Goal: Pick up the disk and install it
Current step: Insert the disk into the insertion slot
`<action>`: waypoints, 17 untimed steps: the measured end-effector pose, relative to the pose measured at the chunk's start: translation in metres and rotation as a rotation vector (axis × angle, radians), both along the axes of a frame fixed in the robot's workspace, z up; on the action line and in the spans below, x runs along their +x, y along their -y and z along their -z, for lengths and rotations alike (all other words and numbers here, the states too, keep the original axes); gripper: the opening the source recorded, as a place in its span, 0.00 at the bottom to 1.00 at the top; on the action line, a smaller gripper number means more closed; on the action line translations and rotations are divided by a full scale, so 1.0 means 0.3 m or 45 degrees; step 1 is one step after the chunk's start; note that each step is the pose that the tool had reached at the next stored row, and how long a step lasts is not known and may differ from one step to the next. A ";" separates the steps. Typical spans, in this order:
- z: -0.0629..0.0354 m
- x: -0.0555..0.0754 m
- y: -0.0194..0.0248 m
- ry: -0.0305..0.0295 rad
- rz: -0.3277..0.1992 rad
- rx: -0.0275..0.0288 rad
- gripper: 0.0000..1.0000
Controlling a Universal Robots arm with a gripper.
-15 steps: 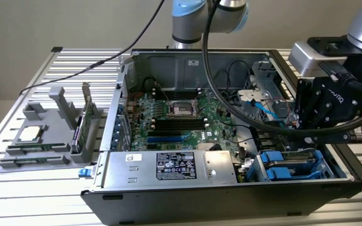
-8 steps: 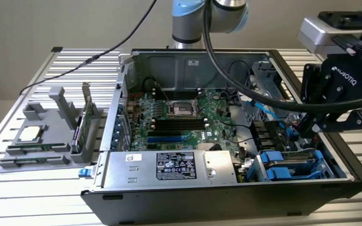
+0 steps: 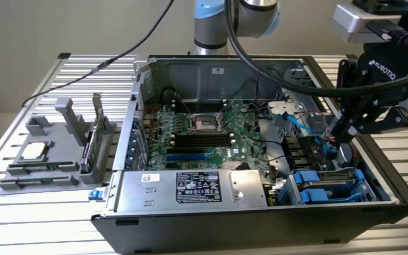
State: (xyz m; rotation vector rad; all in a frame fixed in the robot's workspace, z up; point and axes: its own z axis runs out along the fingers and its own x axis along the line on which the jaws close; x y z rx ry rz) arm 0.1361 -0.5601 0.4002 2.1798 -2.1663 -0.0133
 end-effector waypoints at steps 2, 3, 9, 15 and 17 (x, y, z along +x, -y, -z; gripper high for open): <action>0.000 -0.001 -0.029 0.0034 0.000 -0.0001 0.20; -0.001 -0.001 -0.044 0.0050 0.000 -0.0002 0.20; -0.003 -0.003 -0.085 0.0096 0.000 -0.0001 0.20; -0.003 -0.003 -0.085 0.0096 0.000 0.0000 0.20; -0.003 -0.003 -0.085 0.0096 0.000 0.0000 0.20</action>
